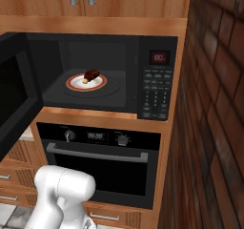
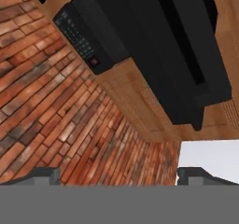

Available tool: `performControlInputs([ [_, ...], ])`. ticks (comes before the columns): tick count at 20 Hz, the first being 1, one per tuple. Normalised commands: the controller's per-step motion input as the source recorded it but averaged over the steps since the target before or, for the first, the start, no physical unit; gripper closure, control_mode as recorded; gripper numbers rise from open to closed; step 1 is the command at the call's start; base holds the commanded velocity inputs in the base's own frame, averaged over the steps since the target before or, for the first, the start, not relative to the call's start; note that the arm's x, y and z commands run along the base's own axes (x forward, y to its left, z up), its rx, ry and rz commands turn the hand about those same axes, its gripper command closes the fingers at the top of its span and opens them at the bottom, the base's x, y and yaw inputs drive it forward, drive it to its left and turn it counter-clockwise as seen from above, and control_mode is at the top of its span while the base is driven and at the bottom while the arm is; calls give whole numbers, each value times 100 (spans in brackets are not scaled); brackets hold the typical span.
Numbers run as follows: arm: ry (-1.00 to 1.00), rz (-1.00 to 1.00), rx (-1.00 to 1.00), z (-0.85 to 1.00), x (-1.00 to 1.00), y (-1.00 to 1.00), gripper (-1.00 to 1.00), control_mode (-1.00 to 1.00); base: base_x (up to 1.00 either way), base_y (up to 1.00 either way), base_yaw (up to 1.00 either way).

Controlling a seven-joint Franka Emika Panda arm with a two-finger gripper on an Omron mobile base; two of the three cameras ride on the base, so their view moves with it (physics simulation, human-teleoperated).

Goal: Transport the steak from the fridge to the microwave and turn on the microwave.

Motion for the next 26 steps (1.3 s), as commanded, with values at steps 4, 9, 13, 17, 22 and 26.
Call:
performControlInputs([
  [4,0,-12,-5,-12,12,13,-100,-100,0,0,0],
  [9,0,-12,-5,-12,20,13,-100,-100,0,0,0],
  [13,0,-10,-4,-7,22,7,-100,-100,0,0,0],
  [17,0,-7,-4,-6,24,0,-100,-100,0,0,0],
  [22,0,-4,-4,-7,26,0,-100,-100,0,0,0],
  [26,0,-3,-2,-8,27,0,-100,-100,0,0,0],
])
